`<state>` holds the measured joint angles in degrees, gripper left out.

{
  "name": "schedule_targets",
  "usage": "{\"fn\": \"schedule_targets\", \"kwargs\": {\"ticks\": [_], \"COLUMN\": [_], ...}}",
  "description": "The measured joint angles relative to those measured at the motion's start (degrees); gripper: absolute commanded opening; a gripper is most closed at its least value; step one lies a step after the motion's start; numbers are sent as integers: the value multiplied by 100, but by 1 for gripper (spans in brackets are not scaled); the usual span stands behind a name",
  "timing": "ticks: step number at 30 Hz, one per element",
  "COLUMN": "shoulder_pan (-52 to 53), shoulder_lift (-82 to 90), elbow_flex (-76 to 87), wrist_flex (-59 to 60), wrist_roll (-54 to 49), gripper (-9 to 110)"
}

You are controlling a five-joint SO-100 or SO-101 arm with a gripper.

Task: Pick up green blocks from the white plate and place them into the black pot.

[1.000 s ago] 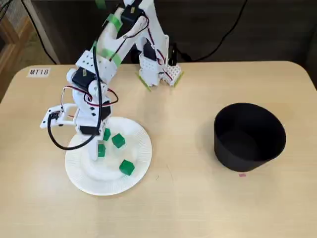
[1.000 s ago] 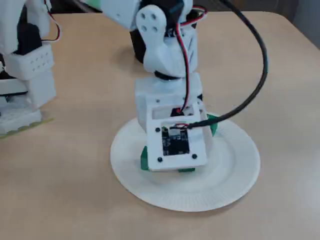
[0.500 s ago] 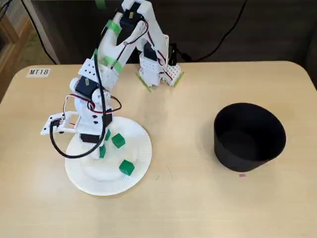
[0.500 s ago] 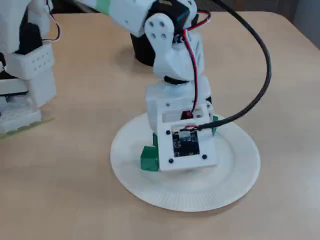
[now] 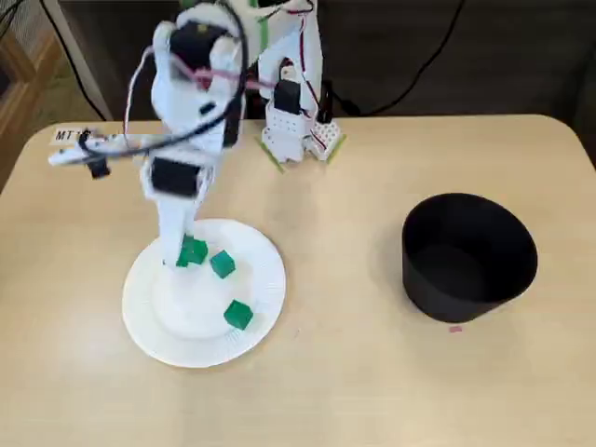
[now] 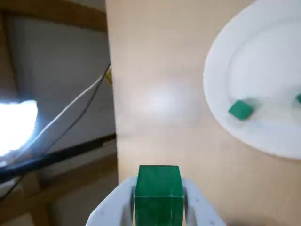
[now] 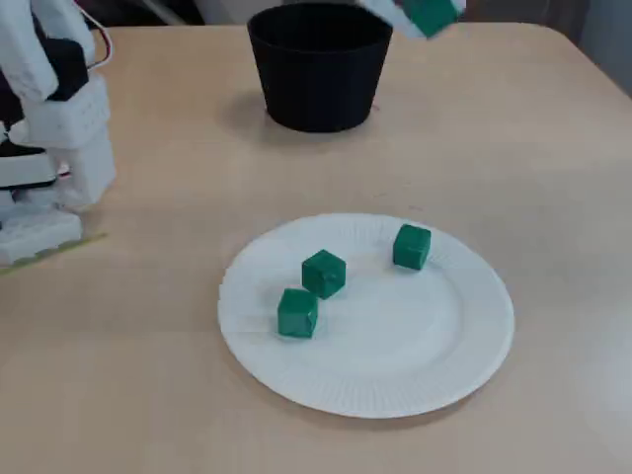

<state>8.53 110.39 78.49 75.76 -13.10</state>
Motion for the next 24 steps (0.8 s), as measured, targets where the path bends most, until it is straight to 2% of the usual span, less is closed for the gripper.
{"fn": "schedule_targets", "kwargs": {"ticks": [5,10,15,24], "shoulder_pan": [-2338,-3973,-4535,-4438], "shoulder_lift": [2232,2821,2347,879], "elbow_flex": [2628,4491,4843,4017], "wrist_flex": [-1696,-2865,-3577,-3735], "wrist_roll": [1301,1591,1441,923], "gripper": [-2,-2,-2,-2]}}
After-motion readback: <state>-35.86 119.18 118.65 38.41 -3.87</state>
